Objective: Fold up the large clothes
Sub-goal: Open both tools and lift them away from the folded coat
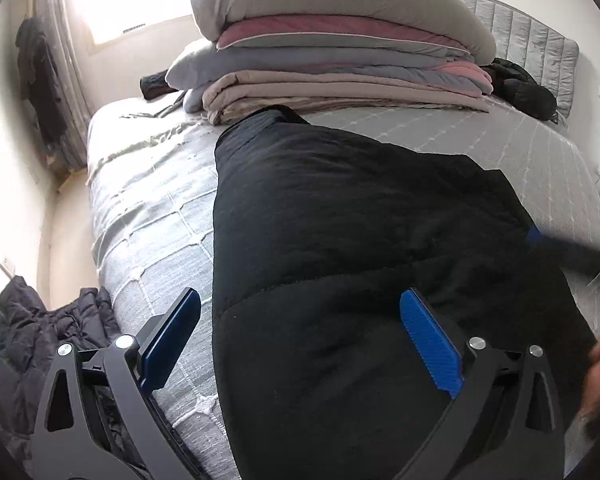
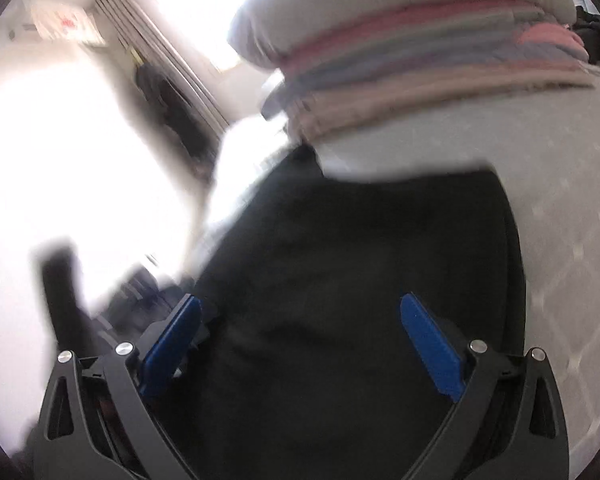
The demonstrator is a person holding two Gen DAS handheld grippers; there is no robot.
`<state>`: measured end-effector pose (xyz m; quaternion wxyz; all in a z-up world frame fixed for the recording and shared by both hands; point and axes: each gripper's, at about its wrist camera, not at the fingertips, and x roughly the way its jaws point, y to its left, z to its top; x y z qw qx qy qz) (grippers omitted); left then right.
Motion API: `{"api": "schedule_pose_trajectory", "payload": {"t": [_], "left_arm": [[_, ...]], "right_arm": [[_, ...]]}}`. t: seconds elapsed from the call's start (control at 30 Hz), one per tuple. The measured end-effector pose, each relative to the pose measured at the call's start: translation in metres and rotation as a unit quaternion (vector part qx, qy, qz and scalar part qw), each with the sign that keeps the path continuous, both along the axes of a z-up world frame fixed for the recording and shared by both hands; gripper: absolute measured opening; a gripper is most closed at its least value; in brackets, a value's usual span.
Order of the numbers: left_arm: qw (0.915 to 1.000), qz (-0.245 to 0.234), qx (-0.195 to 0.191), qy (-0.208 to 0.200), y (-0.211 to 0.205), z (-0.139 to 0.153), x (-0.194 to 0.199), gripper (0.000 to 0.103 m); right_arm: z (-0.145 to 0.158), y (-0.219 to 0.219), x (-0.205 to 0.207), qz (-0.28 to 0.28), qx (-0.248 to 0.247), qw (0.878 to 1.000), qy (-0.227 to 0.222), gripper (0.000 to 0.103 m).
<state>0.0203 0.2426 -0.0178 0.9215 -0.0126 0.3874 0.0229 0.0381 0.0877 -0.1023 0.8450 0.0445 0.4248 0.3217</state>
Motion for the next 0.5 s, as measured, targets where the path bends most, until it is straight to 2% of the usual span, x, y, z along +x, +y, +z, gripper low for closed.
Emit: {"api": "schedule_pose_trajectory", "payload": {"t": [0.03, 0.07, 0.1, 0.17, 0.23, 0.3, 0.4, 0.47, 0.5], "left_arm": [[1.0, -0.004, -0.001, -0.002, -0.003, 0.001, -0.001, 0.096], [1.0, -0.005, 0.0, -0.003, -0.005, 0.0, -0.003, 0.096], [0.9998, -0.002, 0.017, -0.007, -0.009, 0.0, -0.005, 0.096], [0.9985, -0.001, 0.051, -0.021, -0.015, 0.001, -0.009, 0.096], [0.9979, -0.001, 0.058, -0.03, -0.017, 0.002, -0.012, 0.096], [0.9977, -0.001, 0.06, -0.03, -0.017, 0.003, -0.012, 0.096], [0.9978, 0.0, 0.059, -0.03, -0.017, 0.004, -0.011, 0.096], [0.9977, -0.002, 0.061, -0.03, -0.018, 0.004, -0.011, 0.096], [0.9978, -0.003, 0.059, -0.03, -0.017, 0.004, -0.011, 0.097]], "right_arm": [[-0.021, -0.001, 0.003, 0.004, 0.0, 1.0, 0.006, 0.096], [-0.027, -0.001, 0.003, 0.008, -0.003, 1.0, -0.009, 0.096], [-0.025, 0.002, -0.001, 0.007, -0.011, 1.0, -0.024, 0.096], [-0.01, 0.007, -0.005, 0.004, -0.019, 1.0, -0.021, 0.096], [0.008, 0.005, -0.006, -0.006, 0.002, 1.0, -0.012, 0.096], [0.036, 0.007, -0.003, -0.01, 0.017, 0.999, -0.037, 0.096], [0.063, 0.034, 0.031, -0.023, 0.002, 0.998, -0.063, 0.096], [0.059, 0.049, 0.064, -0.038, -0.013, 0.997, -0.058, 0.096], [0.04, 0.054, 0.087, -0.055, -0.044, 0.997, -0.043, 0.096]]}}
